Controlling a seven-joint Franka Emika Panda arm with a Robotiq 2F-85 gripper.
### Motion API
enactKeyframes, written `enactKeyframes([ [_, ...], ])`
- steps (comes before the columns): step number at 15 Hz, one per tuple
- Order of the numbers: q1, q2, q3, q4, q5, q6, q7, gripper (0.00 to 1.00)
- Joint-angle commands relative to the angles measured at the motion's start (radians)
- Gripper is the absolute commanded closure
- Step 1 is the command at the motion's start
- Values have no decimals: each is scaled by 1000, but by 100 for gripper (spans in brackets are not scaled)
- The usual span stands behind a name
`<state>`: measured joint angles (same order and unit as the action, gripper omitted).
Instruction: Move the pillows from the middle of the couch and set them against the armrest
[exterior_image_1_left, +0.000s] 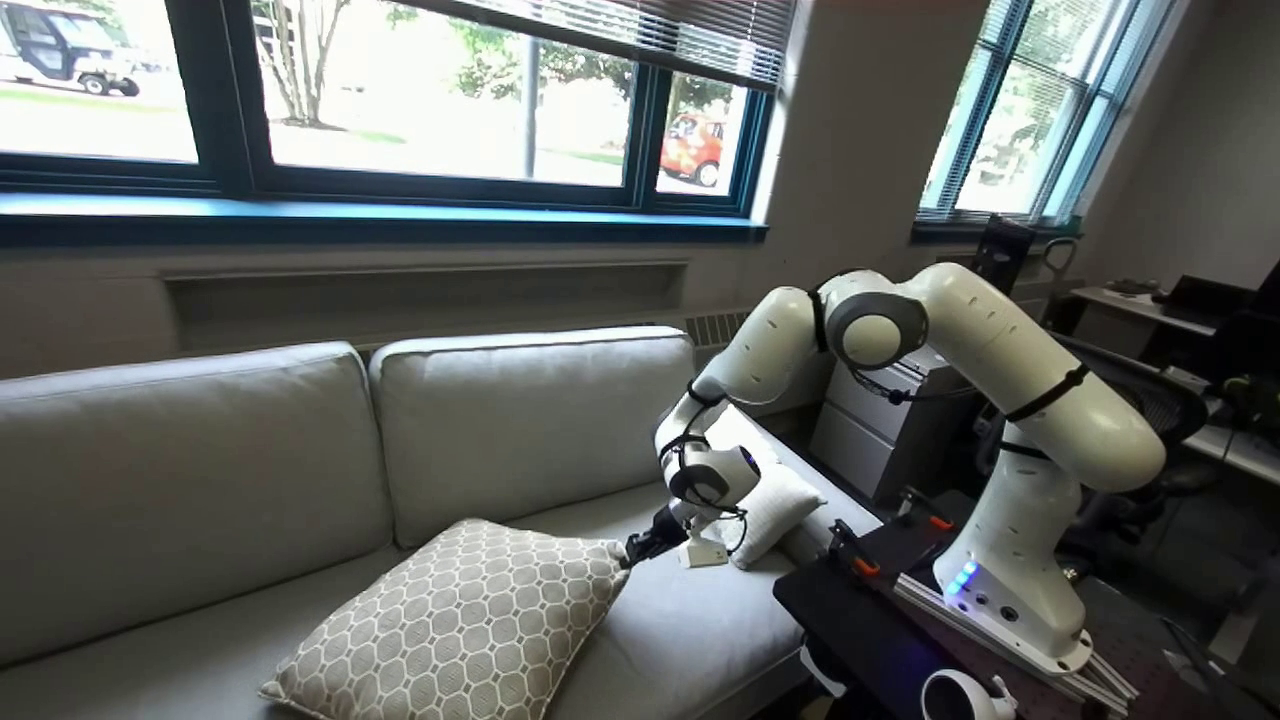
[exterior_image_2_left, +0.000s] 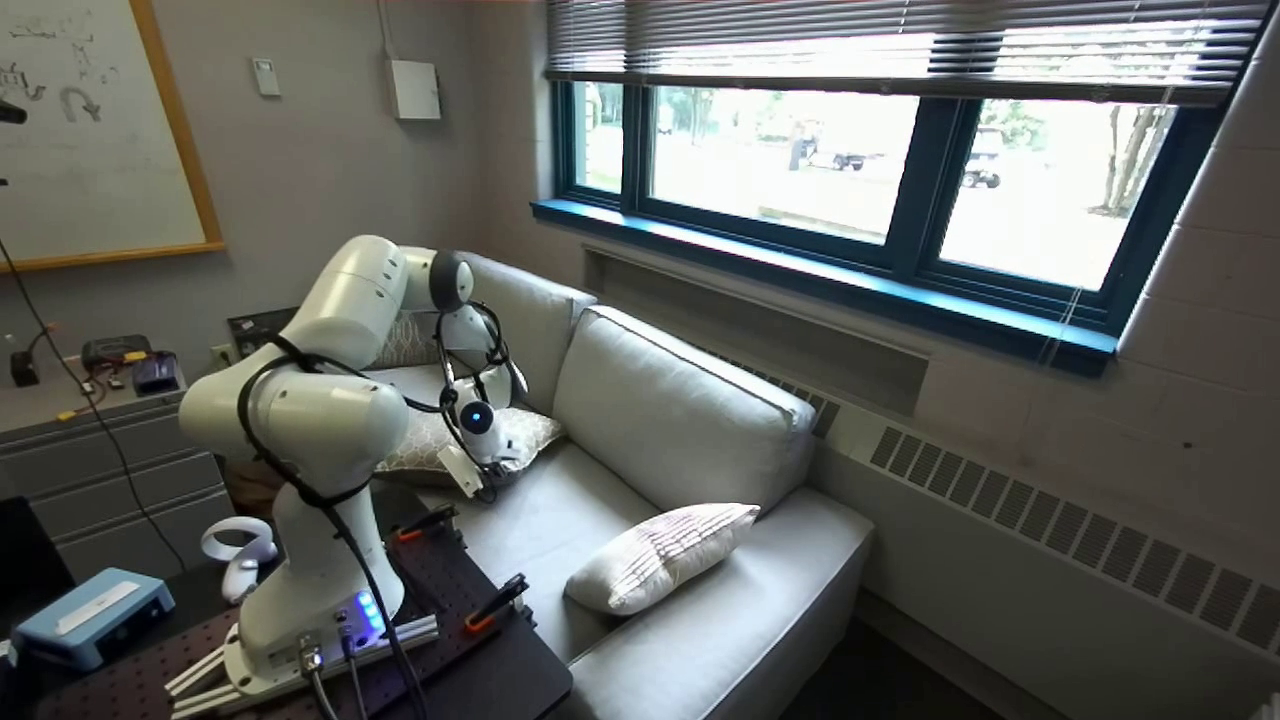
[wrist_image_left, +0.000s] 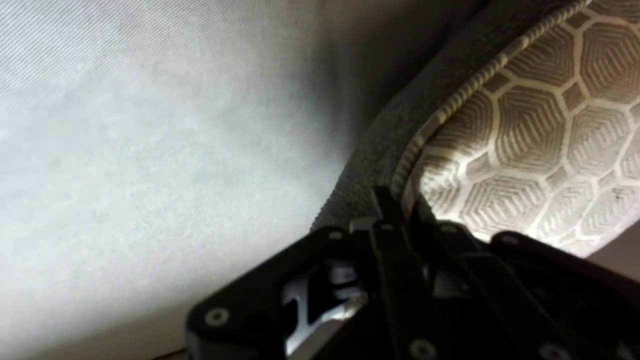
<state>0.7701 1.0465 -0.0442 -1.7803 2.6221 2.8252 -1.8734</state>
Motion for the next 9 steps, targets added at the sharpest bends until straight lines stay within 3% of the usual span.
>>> enactKeyframes([
  [1, 185, -197, -191, -182, -6, 87, 140, 96],
  [6, 428, -358, -400, -310, -10, 295, 342, 96],
  [9, 516, -463, -441, -412, -113, 396, 492, 96],
])
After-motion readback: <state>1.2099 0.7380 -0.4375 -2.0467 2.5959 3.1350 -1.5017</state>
